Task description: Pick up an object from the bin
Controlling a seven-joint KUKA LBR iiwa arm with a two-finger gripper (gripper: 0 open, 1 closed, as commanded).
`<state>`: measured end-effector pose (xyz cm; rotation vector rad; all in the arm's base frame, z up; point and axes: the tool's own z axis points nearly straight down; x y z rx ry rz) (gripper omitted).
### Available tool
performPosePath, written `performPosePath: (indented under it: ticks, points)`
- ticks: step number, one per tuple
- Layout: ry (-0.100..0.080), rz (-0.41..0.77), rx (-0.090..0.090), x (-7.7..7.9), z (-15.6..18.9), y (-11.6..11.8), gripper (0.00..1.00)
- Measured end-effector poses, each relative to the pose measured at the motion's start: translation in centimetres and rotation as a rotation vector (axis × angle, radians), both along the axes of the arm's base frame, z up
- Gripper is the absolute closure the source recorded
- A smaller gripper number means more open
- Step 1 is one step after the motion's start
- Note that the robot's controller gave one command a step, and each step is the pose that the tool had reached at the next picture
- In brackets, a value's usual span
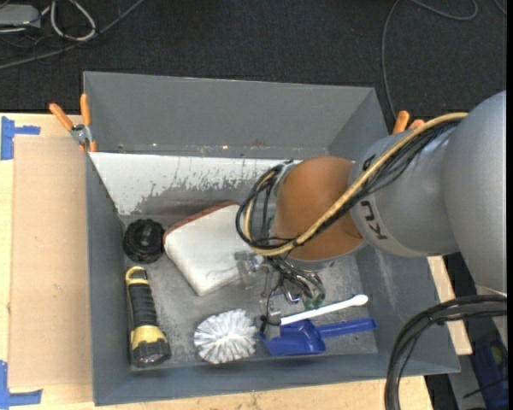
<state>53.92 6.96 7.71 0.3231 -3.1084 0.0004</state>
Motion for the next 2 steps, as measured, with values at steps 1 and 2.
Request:
performPosePath:
  ticks: [1, 2]
  points:
    - [-0.011, 0.073, 0.003, -3.3, -0.2, 3.4, 0.00]
    - [-0.001, -0.123, -0.012, -3.2, -0.4, 8.1, 0.00]
